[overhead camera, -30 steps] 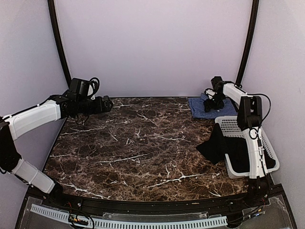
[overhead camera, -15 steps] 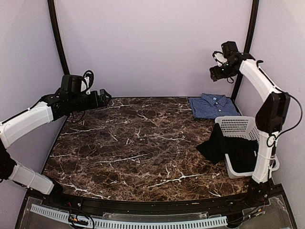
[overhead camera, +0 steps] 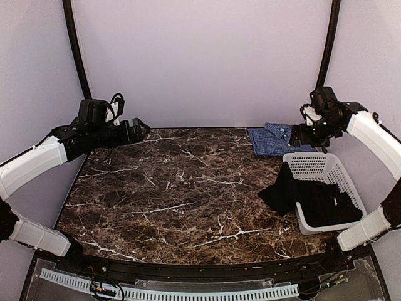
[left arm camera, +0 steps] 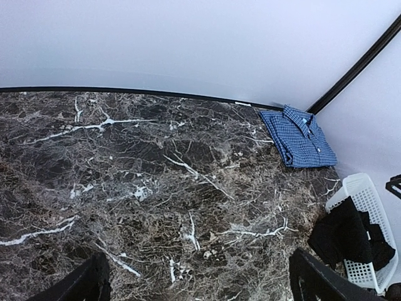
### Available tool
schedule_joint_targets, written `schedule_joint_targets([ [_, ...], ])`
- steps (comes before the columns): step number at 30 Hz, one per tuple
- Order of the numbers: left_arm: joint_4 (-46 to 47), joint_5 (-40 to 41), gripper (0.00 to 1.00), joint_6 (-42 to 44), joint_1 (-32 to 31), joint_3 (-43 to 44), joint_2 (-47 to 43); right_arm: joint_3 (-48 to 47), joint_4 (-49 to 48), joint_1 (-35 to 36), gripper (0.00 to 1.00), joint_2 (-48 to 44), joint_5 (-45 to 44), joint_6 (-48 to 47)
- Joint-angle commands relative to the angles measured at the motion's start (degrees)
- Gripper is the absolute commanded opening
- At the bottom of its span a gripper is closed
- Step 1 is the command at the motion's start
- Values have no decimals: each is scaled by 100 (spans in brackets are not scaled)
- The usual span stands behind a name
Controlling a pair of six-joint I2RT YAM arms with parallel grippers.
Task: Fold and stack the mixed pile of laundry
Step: Pick up the crumpled T-shirt from the bin.
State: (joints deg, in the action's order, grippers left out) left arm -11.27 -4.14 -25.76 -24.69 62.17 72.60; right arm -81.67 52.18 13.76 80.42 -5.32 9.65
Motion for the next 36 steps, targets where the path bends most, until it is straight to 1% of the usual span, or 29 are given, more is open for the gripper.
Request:
schedule_joint_targets([
  [1,66,-14,99,-92,-105,-184,-233,902,54,-423,85,-344,-204,921],
  [5,120,43,99,-115,-115,-185,-242,1752,-74,-989,85,-357,-145,1672],
  [8,151,25,99,-130,-115,-163,-223,2202,-268,-1314,85,-161,-186,1908],
  [10,228,1,99,-128,-115,-180,-216,2339,-379,-1687,85,13,-233,1942],
  [14,456,-105,99,-218,-115,-313,-193,2287,-557,-2059,85,525,-308,1798],
  [19,479,18,99,-222,-115,-364,-149,2093,-663,-2258,85,1186,-395,1614],
  [21,491,80,99,-200,-115,-391,-168,2102,-745,-2348,84,1423,-239,1543],
  [23,516,115,99,-183,-115,-410,-187,2147,-840,-2386,81,1612,23,1498],
  [25,520,168,99,-162,-115,-416,-194,2276,-993,-2395,75,1695,173,1464],
  [27,487,224,99,-154,-115,-400,-182,2346,-1078,-2395,63,1691,283,1409],
  [28,468,244,99,-151,-113,-386,-174,2346,-1082,-2400,50,1646,365,1380],
  [30,412,292,99,-141,-115,-360,-168,2282,-1011,-2457,11,1392,499,1354],
  [31,383,333,99,-140,-115,-362,-178,2209,-957,-2475,0,1186,688,1340],
  [33,350,345,99,-144,-109,-363,-195,1967,-816,-2483,0,696,794,1326],
  [36,330,353,99,-184,-107,-371,-226,1302,-463,-2483,0,12,927,1089],
])
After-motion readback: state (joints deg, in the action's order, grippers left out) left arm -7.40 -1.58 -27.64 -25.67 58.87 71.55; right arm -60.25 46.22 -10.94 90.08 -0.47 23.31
